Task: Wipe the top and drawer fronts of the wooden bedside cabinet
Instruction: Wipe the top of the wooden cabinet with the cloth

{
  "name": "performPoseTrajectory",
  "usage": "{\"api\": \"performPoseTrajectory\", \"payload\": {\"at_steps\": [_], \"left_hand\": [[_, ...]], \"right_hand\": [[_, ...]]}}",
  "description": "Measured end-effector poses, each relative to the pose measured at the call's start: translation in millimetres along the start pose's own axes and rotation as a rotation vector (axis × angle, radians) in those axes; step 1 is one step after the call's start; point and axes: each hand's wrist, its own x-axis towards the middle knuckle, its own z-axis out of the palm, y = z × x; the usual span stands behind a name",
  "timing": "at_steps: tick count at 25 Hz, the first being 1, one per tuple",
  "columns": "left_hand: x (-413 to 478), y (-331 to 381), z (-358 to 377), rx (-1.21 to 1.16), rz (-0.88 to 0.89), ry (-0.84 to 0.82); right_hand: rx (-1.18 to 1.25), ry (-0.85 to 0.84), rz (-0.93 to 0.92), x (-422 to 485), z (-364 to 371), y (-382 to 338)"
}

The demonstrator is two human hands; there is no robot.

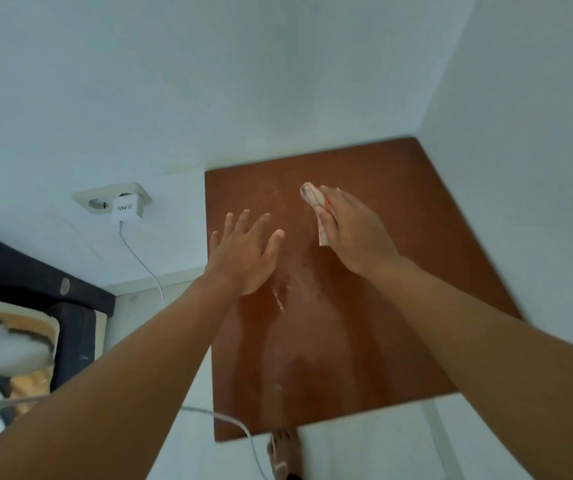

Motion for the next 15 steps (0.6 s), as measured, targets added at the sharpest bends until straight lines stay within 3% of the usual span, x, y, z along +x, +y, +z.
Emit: {"api": "performPoseTrajectory", "payload": {"at_steps": [7, 11, 15], "left_hand": [[129.6, -42.6, -10.6, 0.004, 0.026, -0.051], [161.9, -55.3, -3.5, 0.027, -0.025, -0.05], [163.5, -60.1, 5.4, 0.053, 0.009, -0.032]], "right_hand": [[-0.098, -0.092, -0.076, 159.4, 81.9, 13.9], [-0.3, -0.316, -0.034, 165.8, 115.9, 29.2], [-0.332, -0.277, -0.034, 161.1, 116.3, 26.9]]}}
